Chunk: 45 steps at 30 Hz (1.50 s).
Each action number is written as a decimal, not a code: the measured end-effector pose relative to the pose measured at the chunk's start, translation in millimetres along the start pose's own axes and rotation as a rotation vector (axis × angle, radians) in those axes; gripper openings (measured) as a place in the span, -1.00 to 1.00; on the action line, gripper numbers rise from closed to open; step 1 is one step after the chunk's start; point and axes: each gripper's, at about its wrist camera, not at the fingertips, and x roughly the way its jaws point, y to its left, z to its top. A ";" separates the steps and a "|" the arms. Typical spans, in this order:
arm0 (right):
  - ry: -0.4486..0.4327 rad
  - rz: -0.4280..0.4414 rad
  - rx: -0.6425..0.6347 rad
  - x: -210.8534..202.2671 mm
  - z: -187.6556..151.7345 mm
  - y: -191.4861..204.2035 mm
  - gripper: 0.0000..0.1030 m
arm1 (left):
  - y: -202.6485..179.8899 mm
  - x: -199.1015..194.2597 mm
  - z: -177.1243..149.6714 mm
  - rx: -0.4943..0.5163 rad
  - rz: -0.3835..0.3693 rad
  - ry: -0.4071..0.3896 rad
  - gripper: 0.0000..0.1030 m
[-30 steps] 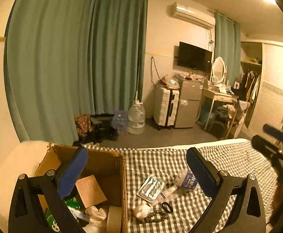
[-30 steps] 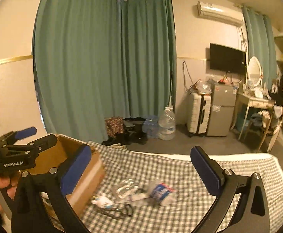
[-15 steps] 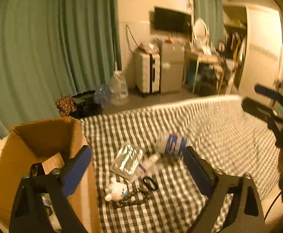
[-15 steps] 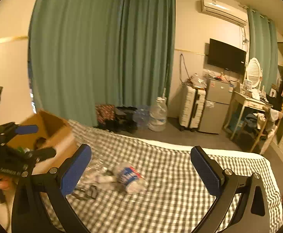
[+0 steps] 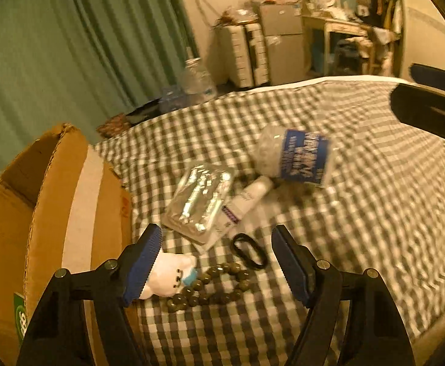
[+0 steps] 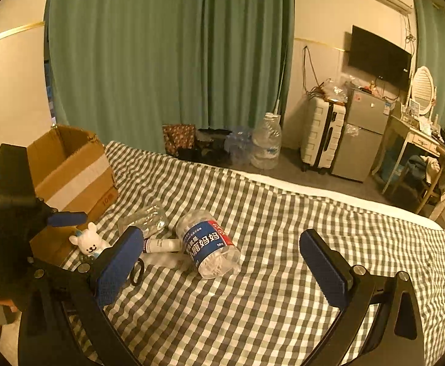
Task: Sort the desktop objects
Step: 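Move both tools back over the remaining items on the bed, then grasp the white plush toy with the left tool while the right grasps the swab cup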
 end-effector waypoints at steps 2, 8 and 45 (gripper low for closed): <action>0.014 0.007 0.008 8.9 -3.4 -3.7 0.99 | 2.1 7.9 0.1 -0.029 0.037 0.018 0.50; 0.072 0.040 -0.032 38.6 -13.8 -6.4 0.99 | 20.0 34.5 -2.9 -0.146 0.106 0.098 0.50; 0.249 0.057 -0.135 119.2 -33.5 4.9 0.29 | 23.6 64.8 -21.6 -0.239 -0.052 0.260 -0.95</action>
